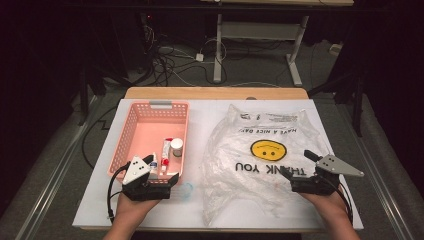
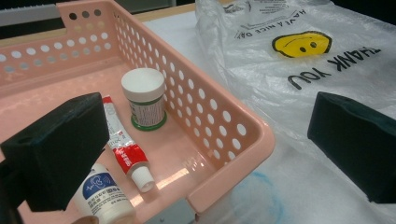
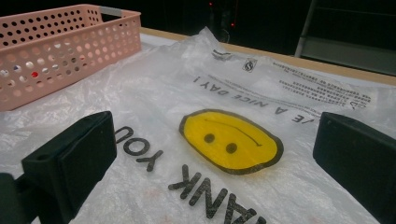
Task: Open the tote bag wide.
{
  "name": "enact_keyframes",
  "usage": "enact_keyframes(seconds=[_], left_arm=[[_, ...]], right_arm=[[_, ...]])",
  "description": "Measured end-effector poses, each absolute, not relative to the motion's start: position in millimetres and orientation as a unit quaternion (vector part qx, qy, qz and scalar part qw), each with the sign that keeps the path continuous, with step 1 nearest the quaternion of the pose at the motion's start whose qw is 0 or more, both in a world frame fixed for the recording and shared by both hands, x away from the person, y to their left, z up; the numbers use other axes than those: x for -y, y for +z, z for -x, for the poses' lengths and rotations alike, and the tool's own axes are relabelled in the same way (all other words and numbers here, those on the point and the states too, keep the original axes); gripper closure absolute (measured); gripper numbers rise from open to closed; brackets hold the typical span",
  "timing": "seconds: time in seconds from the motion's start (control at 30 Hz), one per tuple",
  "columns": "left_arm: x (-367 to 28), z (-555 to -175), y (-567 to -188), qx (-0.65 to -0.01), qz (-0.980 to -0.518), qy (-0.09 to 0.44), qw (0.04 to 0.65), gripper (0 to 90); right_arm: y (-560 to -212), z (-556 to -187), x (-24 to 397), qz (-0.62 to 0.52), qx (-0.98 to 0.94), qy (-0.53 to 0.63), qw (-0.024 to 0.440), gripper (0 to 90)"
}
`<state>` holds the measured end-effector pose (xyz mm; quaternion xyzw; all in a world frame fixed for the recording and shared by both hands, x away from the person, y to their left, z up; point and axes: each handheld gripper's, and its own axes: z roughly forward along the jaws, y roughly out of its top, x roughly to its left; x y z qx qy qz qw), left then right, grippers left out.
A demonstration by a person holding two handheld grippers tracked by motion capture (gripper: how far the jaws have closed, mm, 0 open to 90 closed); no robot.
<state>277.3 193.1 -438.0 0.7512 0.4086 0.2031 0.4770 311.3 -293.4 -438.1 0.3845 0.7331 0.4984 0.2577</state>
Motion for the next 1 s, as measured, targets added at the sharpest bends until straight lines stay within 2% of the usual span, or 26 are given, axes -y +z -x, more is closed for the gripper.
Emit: enact_keyframes(seconds=[0.57,0.67,1.0], left_arm=[[-189.6,-279.4,-435.6,-0.404,-0.758,0.203,0.469,0.0],[-190.0,-280.1,-435.3,-0.406,-0.757,0.204,0.469,0.0],[-196.1,-281.2,-435.1,-0.424,-0.753,0.199,0.463,0.0]], right_arm=[[-430.2,-308.0,302.7,-0.389,-0.733,0.489,0.27,0.0],[-425.9,-306.0,313.4,-0.398,-0.72,0.489,0.29,0.3],[-431.1,-311.6,356.7,-0.459,-0.706,0.45,0.297,7.6]])
